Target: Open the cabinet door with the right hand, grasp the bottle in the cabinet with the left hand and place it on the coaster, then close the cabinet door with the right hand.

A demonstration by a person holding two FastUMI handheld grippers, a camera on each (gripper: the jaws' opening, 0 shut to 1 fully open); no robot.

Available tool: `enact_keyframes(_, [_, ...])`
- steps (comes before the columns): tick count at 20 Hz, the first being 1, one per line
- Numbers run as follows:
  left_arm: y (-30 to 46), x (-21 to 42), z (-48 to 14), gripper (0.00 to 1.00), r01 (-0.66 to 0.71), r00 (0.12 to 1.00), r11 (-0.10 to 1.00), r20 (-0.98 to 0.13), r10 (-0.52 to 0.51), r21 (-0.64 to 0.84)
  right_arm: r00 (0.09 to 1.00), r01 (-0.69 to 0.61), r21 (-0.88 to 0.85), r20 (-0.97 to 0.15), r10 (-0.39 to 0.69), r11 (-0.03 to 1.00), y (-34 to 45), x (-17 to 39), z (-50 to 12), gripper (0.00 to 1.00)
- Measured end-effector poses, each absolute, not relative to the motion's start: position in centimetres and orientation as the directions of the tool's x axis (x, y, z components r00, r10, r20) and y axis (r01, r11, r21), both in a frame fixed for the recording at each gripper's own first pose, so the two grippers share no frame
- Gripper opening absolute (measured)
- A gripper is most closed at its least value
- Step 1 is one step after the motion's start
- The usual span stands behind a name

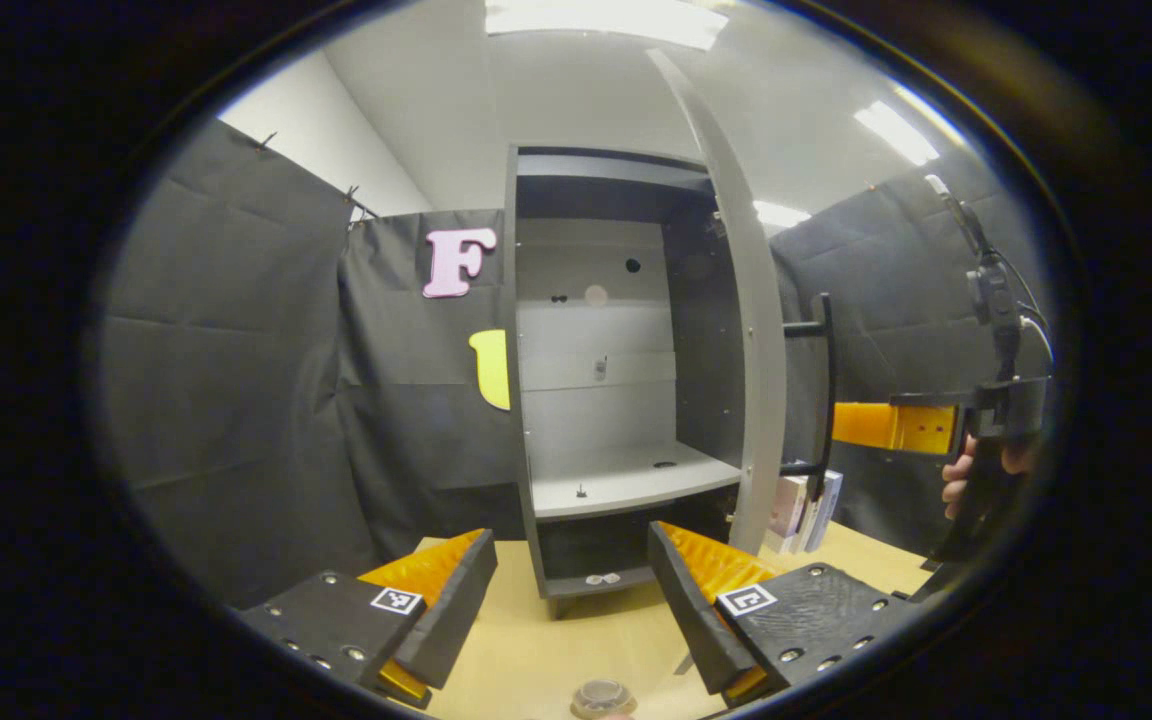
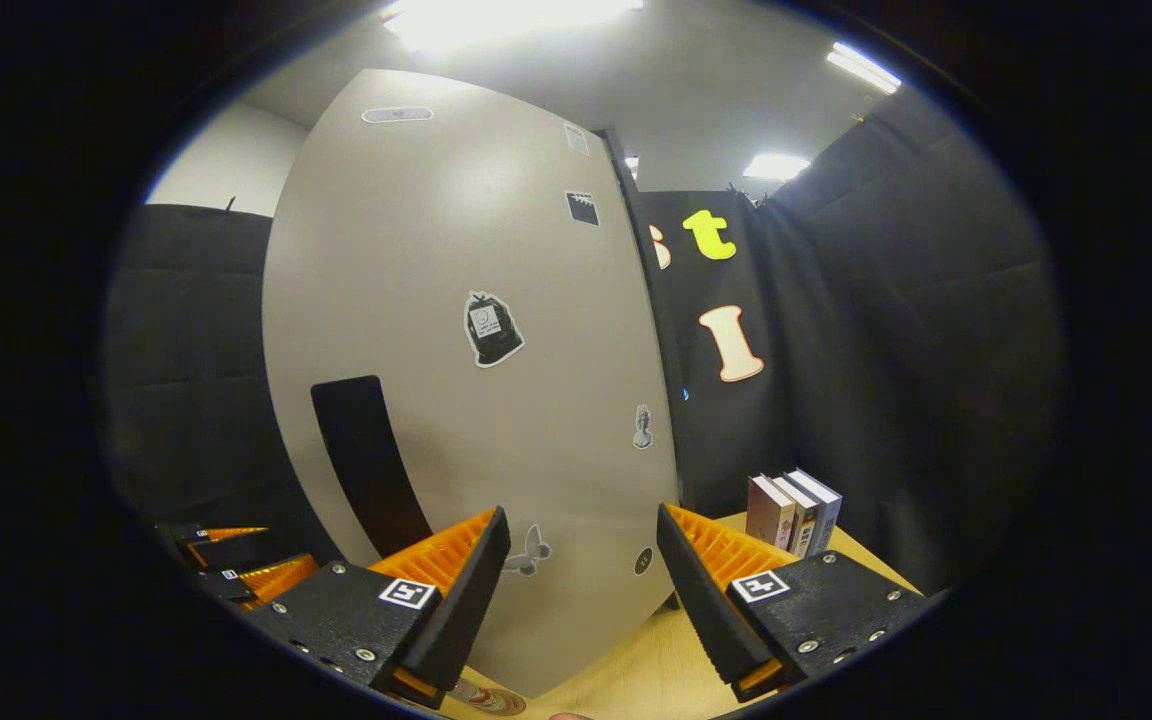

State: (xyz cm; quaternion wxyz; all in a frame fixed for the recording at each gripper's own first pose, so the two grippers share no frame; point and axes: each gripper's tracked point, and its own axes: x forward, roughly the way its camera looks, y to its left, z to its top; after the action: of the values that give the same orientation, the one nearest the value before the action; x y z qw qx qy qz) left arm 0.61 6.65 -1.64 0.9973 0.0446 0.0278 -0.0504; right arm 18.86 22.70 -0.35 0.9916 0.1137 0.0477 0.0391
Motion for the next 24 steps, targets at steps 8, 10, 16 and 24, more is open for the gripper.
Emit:
enact_keyframes(8, [6.3, 0.7, -1.3, 0.91, 0.120, 0.992, 0.991, -0.047, -0.117, 0.060, 0.995, -0.054, 0.193, -0.073, 0.069, 0.980, 22.4, 17.6, 0.2, 0.95])
enact_keyframes(10, [6.3, 0.7, -1.2, 0.91, 0.118, 0.992, 0.991, -0.044, -0.115, 0.063, 0.994, -0.064, 0.189, -0.074, 0.079, 0.980, 22.8, 17.4, 0.1, 0.95])
enact_keyframes(16, [6.5, 0.5, -1.2, 0.87, 0.105, 0.994, 0.993, -0.041, -0.103, 0.059, 0.993, -0.073, 0.189, -0.077, 0.089, 0.979, 23.2, 16.9, 0.5, 0.95])
enact_keyframes(24, [7.0, 0.3, -1.5, 0.87, 0.077, 0.996, 0.996, -0.046, -0.075, 0.046, 0.993, -0.071, 0.188, -0.081, 0.087, 0.980, 23.0, 16.6, 0.7, 0.95])
